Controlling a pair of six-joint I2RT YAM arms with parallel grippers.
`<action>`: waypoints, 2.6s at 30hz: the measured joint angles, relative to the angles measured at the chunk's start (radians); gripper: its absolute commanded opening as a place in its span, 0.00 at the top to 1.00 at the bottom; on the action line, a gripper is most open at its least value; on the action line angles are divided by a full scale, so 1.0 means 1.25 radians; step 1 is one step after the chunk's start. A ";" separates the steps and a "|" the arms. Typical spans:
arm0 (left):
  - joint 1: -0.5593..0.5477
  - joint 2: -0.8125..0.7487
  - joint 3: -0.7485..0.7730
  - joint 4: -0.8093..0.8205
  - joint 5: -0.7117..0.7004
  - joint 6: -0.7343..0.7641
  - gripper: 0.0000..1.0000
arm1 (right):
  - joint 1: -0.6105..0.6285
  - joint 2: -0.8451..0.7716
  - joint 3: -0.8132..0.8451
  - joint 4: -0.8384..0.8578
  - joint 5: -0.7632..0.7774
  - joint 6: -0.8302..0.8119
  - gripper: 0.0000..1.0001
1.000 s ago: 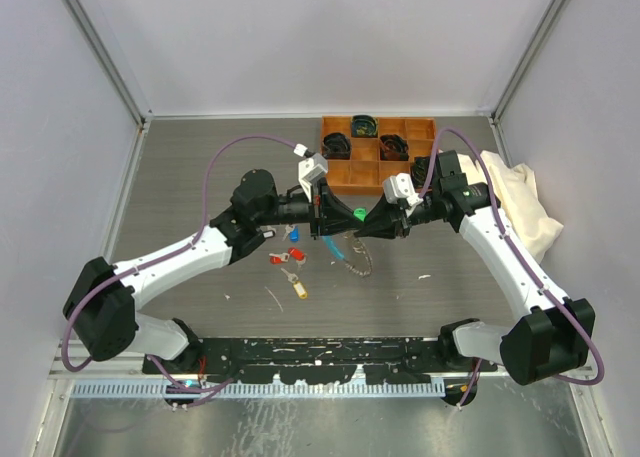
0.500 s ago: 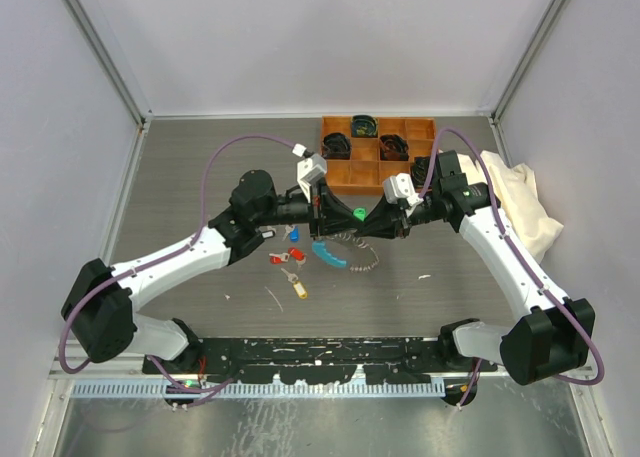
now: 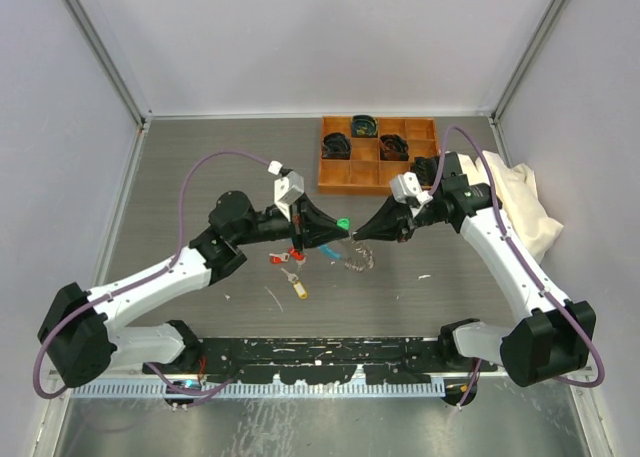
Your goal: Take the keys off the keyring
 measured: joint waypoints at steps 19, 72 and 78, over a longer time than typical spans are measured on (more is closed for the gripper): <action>-0.003 -0.009 -0.129 0.184 -0.011 0.018 1.00 | -0.058 0.067 0.008 -0.068 -0.049 -0.004 0.99; 0.306 -0.468 -0.228 -0.575 -0.431 -0.217 0.17 | 0.028 0.023 -0.113 0.435 0.365 0.628 0.99; 0.306 -0.530 -0.300 -0.542 -0.414 -0.262 0.17 | 0.048 0.024 -0.161 0.579 0.468 0.774 0.96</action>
